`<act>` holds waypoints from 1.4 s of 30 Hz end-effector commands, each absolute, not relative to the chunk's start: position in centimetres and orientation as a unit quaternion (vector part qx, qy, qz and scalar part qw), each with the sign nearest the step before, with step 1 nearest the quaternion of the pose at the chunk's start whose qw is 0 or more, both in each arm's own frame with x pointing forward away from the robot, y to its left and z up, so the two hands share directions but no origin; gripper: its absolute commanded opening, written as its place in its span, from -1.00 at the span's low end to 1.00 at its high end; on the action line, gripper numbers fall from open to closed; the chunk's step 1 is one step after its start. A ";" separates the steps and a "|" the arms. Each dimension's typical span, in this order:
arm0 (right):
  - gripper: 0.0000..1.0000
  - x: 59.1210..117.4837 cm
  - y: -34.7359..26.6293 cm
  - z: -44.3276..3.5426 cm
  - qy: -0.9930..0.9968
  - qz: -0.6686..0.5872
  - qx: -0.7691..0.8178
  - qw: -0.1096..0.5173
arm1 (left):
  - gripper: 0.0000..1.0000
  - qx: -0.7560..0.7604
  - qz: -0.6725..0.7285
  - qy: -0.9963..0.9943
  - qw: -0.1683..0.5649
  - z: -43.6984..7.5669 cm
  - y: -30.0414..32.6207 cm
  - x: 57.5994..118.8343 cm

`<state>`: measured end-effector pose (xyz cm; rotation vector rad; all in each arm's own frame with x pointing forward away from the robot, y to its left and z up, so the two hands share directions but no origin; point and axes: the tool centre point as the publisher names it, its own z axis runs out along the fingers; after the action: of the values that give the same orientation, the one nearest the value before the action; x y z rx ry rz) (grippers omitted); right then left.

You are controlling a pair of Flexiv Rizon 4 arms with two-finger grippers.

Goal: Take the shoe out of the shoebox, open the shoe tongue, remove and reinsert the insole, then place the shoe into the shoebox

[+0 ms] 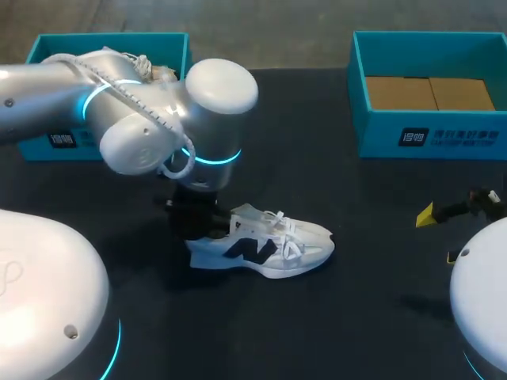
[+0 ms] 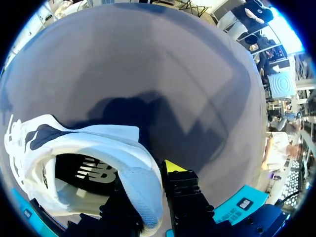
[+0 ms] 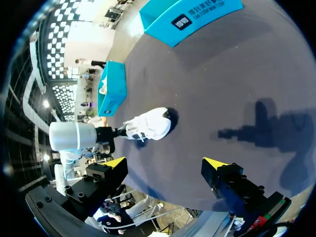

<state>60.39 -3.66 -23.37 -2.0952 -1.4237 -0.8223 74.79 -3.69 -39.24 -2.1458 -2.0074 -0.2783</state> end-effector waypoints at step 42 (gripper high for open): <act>1.00 59.2 -3.8 -22.8 -0.517 -0.303 -0.767 0.231 | 1.00 -0.626 0.071 -0.776 0.006 -28.0 1.7 74.2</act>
<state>60.39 -3.66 -23.37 -2.0953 -1.4236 -0.8223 74.46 0.05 -29.14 -1.9399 -2.3664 0.0806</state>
